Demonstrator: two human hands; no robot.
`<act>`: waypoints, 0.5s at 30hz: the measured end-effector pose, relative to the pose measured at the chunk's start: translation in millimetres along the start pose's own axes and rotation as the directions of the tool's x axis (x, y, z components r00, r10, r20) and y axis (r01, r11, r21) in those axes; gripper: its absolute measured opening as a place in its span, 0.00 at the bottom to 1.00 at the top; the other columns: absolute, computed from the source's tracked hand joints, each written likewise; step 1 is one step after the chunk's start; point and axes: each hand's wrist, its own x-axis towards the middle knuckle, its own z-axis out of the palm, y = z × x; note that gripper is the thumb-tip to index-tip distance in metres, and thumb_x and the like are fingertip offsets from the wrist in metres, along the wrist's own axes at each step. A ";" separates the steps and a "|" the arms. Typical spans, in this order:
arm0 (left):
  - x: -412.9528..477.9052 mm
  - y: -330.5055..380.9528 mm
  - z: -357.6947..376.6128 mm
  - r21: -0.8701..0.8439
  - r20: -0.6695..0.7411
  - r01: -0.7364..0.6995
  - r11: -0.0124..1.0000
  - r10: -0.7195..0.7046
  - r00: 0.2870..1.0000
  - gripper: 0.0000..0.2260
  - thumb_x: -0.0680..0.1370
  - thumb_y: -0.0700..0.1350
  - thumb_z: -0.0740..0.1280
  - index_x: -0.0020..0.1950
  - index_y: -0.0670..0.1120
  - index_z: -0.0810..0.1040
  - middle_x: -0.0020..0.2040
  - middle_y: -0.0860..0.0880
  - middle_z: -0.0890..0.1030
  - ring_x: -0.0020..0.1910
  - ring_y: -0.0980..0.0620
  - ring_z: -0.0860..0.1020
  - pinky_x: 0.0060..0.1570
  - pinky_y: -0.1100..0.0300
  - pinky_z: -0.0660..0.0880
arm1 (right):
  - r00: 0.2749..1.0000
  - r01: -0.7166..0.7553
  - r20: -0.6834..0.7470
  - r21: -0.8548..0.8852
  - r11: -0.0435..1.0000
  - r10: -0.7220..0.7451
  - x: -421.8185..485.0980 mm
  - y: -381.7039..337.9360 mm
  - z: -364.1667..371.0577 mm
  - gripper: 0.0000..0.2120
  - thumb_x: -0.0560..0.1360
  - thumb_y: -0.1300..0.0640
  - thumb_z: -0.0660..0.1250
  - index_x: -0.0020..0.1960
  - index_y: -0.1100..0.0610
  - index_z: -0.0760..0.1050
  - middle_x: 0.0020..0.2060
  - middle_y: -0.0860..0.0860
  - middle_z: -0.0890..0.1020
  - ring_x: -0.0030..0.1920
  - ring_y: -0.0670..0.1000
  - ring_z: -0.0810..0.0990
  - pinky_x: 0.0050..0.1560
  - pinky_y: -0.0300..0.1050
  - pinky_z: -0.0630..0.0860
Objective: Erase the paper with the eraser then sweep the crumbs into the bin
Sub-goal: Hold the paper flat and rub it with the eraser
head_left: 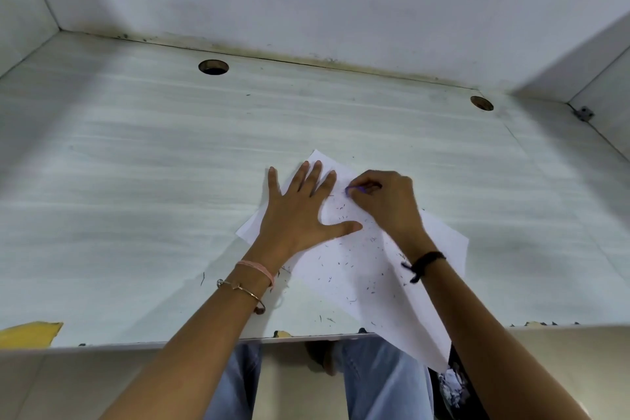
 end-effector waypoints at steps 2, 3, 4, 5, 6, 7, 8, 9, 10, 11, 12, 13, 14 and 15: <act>0.2 0.2 0.2 0.025 -0.014 -0.009 1.000 0.009 1.000 0.50 0.64 0.80 0.37 0.80 0.55 0.44 0.81 0.51 0.43 0.79 0.52 0.40 0.70 0.31 0.37 | 0.993 0.068 0.105 -0.052 0.996 -0.062 -7.9 -7.0 7.4 0.01 0.70 0.62 0.73 0.41 0.58 0.83 0.34 0.50 0.84 0.33 0.44 0.79 0.36 0.33 0.74; 0.4 0.5 -0.6 0.016 -0.007 -0.007 1.000 0.007 1.000 0.49 0.64 0.80 0.39 0.80 0.55 0.44 0.81 0.51 0.43 0.79 0.52 0.40 0.70 0.31 0.36 | 0.994 0.065 0.094 -0.066 0.996 -0.059 -2.6 -4.4 5.3 0.01 0.70 0.62 0.73 0.41 0.58 0.83 0.34 0.50 0.84 0.33 0.43 0.79 0.36 0.33 0.73; 0.3 0.7 -1.2 -0.002 0.007 -0.001 1.000 0.001 1.000 0.48 0.65 0.80 0.41 0.80 0.56 0.44 0.81 0.52 0.42 0.79 0.53 0.39 0.70 0.32 0.35 | 0.998 0.038 0.047 -0.070 0.997 -0.035 5.8 0.6 0.3 0.01 0.70 0.62 0.72 0.41 0.58 0.83 0.34 0.50 0.83 0.32 0.43 0.78 0.36 0.33 0.72; 0.2 0.8 -1.5 -0.015 0.016 0.005 1.000 -0.004 1.000 0.47 0.66 0.80 0.43 0.80 0.57 0.43 0.81 0.52 0.41 0.79 0.53 0.38 0.70 0.32 0.34 | 1.000 0.000 -0.008 -0.068 0.998 0.000 13.1 4.2 -5.8 0.01 0.70 0.63 0.72 0.41 0.59 0.83 0.34 0.51 0.83 0.32 0.42 0.78 0.36 0.33 0.72; -0.2 1.1 -2.3 -0.019 0.020 0.008 1.000 -0.007 1.000 0.47 0.66 0.80 0.43 0.80 0.57 0.43 0.80 0.52 0.41 0.78 0.53 0.38 0.70 0.32 0.34 | 0.999 -0.029 -0.047 -0.072 0.997 0.025 18.0 5.9 -10.3 0.01 0.70 0.63 0.72 0.41 0.59 0.83 0.35 0.52 0.84 0.33 0.44 0.78 0.36 0.33 0.72; -0.3 1.0 -2.5 -0.017 0.019 0.008 1.000 -0.007 1.000 0.47 0.66 0.80 0.43 0.80 0.57 0.43 0.80 0.52 0.41 0.78 0.53 0.38 0.70 0.32 0.34 | 0.998 -0.037 -0.048 -0.083 0.996 0.033 19.0 5.5 -10.5 0.02 0.70 0.63 0.72 0.41 0.60 0.83 0.35 0.52 0.84 0.33 0.45 0.79 0.35 0.33 0.73; -0.2 0.7 -1.7 -0.014 0.017 0.005 1.000 -0.004 1.000 0.47 0.66 0.80 0.43 0.80 0.57 0.43 0.81 0.52 0.41 0.78 0.53 0.38 0.70 0.32 0.34 | 1.000 -0.015 -0.009 -0.095 0.995 0.014 16.3 1.9 -7.7 0.02 0.69 0.63 0.72 0.40 0.60 0.83 0.34 0.52 0.84 0.33 0.44 0.79 0.35 0.32 0.73; 0.2 0.4 -0.8 -0.004 0.007 -0.001 1.000 0.001 1.000 0.48 0.66 0.80 0.42 0.80 0.56 0.43 0.81 0.51 0.42 0.79 0.52 0.39 0.70 0.32 0.35 | 0.998 0.023 0.055 -0.112 0.993 -0.017 10.8 -3.1 -2.4 0.02 0.69 0.63 0.72 0.40 0.59 0.83 0.33 0.51 0.83 0.32 0.42 0.78 0.35 0.30 0.72; -0.1 0.4 0.0 0.013 -0.005 -0.008 1.000 0.008 1.000 0.48 0.65 0.80 0.40 0.80 0.56 0.44 0.81 0.51 0.43 0.79 0.52 0.40 0.70 0.31 0.36 | 0.991 0.065 0.122 -0.128 0.990 -0.049 3.3 -8.8 2.6 0.02 0.69 0.63 0.72 0.40 0.59 0.83 0.31 0.49 0.82 0.30 0.40 0.76 0.34 0.28 0.70; -0.1 0.4 -0.1 0.024 -0.012 -0.012 1.000 0.012 1.000 0.48 0.65 0.80 0.40 0.80 0.55 0.44 0.81 0.50 0.43 0.79 0.51 0.41 0.70 0.31 0.37 | 0.986 0.090 0.151 -0.137 0.986 -0.069 0.2 -10.6 4.4 0.02 0.69 0.63 0.72 0.40 0.58 0.83 0.30 0.48 0.81 0.29 0.39 0.75 0.34 0.27 0.69; -0.4 0.6 -0.9 0.017 -0.004 -0.010 1.000 0.010 1.000 0.48 0.66 0.80 0.41 0.80 0.55 0.44 0.81 0.51 0.43 0.79 0.51 0.40 0.70 0.31 0.36 | 0.988 0.087 0.137 -0.144 0.986 -0.067 4.1 -7.8 1.8 0.02 0.69 0.63 0.72 0.40 0.58 0.83 0.30 0.48 0.81 0.29 0.39 0.75 0.33 0.27 0.69; -0.5 1.0 -1.7 0.002 0.010 -0.004 1.000 0.004 1.000 0.47 0.66 0.80 0.42 0.80 0.56 0.44 0.81 0.51 0.43 0.79 0.52 0.40 0.70 0.32 0.35 | 0.995 0.060 0.088 -0.145 0.988 -0.047 12.2 -2.5 -3.7 0.02 0.69 0.63 0.72 0.40 0.58 0.83 0.31 0.49 0.82 0.29 0.39 0.75 0.33 0.26 0.69; -0.7 1.3 -2.2 -0.008 0.016 0.000 1.000 0.000 1.000 0.47 0.67 0.80 0.44 0.80 0.56 0.44 0.81 0.51 0.42 0.79 0.53 0.39 0.70 0.32 0.34 | 0.999 0.021 0.035 -0.140 0.990 -0.016 20.6 2.0 -10.6 0.03 0.69 0.63 0.72 0.39 0.58 0.84 0.32 0.51 0.83 0.29 0.41 0.76 0.32 0.26 0.70; -0.8 1.3 -2.8 -0.010 0.017 0.003 1.000 -0.003 1.000 0.47 0.67 0.79 0.44 0.80 0.56 0.43 0.81 0.52 0.42 0.79 0.53 0.39 0.70 0.32 0.34 | 1.000 -0.014 -0.002 -0.138 0.990 0.014 26.9 4.2 -15.5 0.03 0.69 0.64 0.71 0.39 0.59 0.83 0.33 0.53 0.83 0.30 0.42 0.76 0.32 0.28 0.71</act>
